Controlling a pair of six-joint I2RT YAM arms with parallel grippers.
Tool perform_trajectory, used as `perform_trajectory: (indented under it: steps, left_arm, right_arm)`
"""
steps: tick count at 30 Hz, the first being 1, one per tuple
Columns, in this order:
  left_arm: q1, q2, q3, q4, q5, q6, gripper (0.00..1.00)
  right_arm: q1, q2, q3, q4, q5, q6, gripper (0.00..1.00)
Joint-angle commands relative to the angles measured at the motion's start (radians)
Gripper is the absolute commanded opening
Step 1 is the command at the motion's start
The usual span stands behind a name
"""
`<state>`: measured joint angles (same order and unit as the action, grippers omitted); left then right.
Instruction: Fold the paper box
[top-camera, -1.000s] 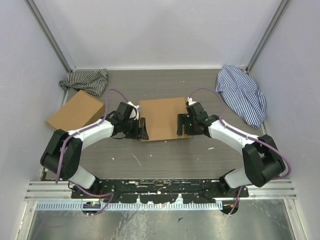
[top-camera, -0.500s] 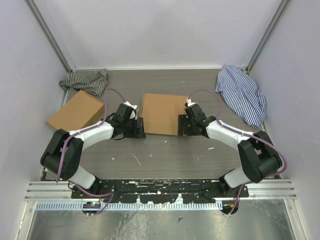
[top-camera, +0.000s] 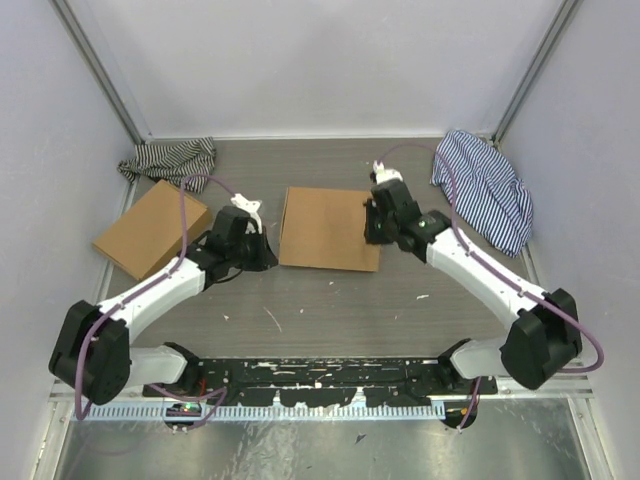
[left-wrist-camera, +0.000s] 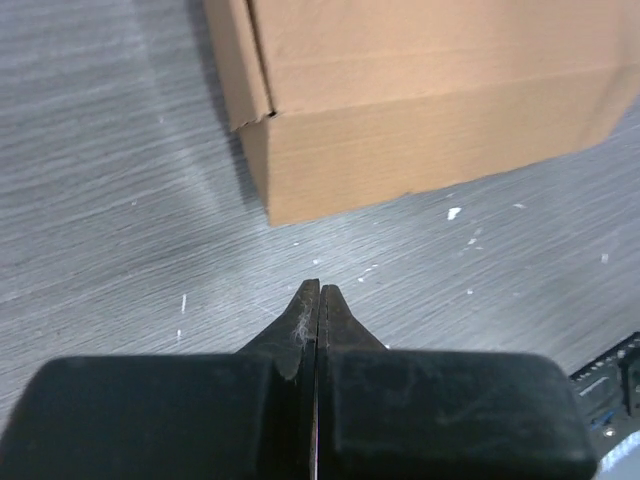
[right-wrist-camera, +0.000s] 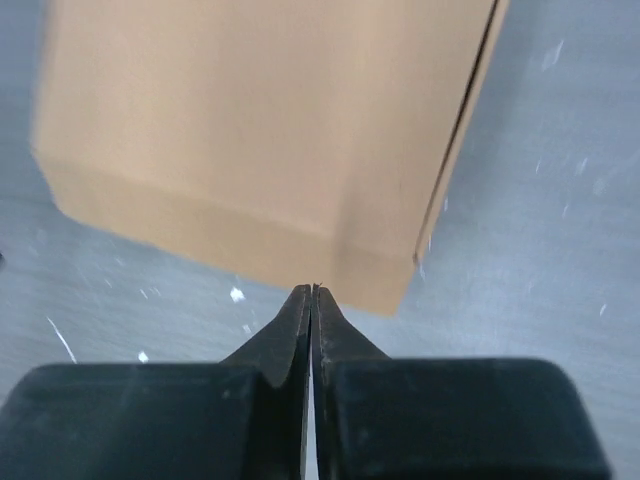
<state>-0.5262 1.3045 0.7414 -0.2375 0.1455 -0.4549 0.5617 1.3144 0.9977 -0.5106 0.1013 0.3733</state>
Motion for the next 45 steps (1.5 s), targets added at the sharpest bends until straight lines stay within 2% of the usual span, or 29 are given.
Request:
perform_trajectory:
  steps: [1,4,6,13,17,20,25,30,35,41,45]
  left_arm:
    - [-0.004,-0.088,-0.032,0.072,0.061,-0.017,0.0]
    - [-0.003,-0.081,-0.035,0.11,0.11,-0.016,0.0]
    - [-0.004,-0.067,-0.037,0.122,0.127,-0.009,0.0]
    - [-0.005,-0.043,-0.084,0.195,0.122,-0.005,0.0]
    - [-0.006,-0.01,-0.106,0.224,0.101,0.001,0.0]
    - [-0.006,0.013,-0.117,0.248,0.085,0.001,0.0]
    - [-0.009,0.095,-0.118,0.303,0.075,-0.004,0.0]
    - [-0.014,0.217,-0.088,0.364,0.04,-0.007,0.0]
    - [-0.021,0.317,-0.041,0.411,-0.028,-0.049,0.0]
    - [-0.052,0.264,-0.064,0.448,-0.125,-0.106,0.0]
    - [-0.105,0.186,-0.097,0.403,-0.265,-0.117,0.0]
  right_arm:
    - [-0.005,0.111,0.254,0.002,0.105,-0.052,0.01]
    - [-0.025,0.291,0.434,0.044,0.155,-0.09,0.01]
    - [-0.062,0.412,0.55,0.077,0.128,-0.102,0.01]
    - [-0.164,0.838,0.929,0.191,-0.105,-0.092,0.02]
    - [-0.169,1.05,1.151,0.152,-0.184,-0.119,0.05]
    - [-0.169,1.145,1.246,0.113,-0.235,-0.123,0.07]
    - [-0.168,1.155,1.184,0.105,-0.35,-0.139,0.07]
    - [-0.16,1.092,1.073,0.082,-0.454,-0.189,0.07]
    - [-0.11,1.042,1.026,-0.044,-0.584,-0.31,0.08]
    - [0.024,0.989,0.938,-0.144,-0.574,-0.447,0.1]
    - [0.05,0.994,0.931,-0.168,-0.603,-0.439,0.1]
